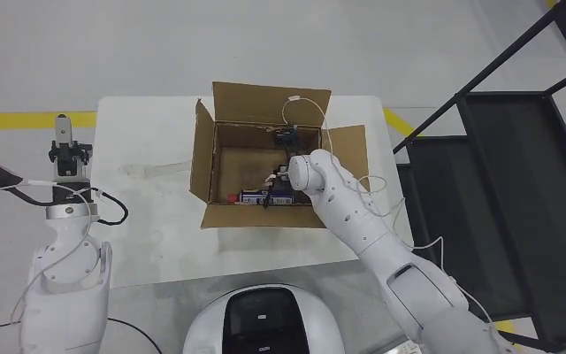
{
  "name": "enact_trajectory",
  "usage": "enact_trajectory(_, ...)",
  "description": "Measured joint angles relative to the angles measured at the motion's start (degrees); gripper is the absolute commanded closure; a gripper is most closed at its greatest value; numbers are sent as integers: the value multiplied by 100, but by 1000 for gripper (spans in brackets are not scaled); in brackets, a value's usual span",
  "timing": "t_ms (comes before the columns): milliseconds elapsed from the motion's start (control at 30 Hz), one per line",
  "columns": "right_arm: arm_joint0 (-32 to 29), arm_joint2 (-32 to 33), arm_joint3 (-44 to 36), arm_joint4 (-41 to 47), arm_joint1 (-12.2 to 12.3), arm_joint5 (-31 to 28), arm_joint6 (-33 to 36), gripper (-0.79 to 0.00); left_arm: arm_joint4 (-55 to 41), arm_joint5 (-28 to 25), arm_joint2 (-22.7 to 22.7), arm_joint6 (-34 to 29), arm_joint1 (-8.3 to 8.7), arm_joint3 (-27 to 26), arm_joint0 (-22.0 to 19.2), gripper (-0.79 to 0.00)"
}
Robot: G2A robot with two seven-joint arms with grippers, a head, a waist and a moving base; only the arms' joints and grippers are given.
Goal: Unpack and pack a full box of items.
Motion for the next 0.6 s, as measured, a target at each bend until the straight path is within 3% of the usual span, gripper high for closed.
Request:
enact_trajectory(367,29,541,-1696,1,157,-19,1330,0,0,0,0,0,0,0,0,-785)
enact_trajectory(600,-75,1077,-2886,385,291,-469,2224,0,0,0,0,0,0,0,0,-785)
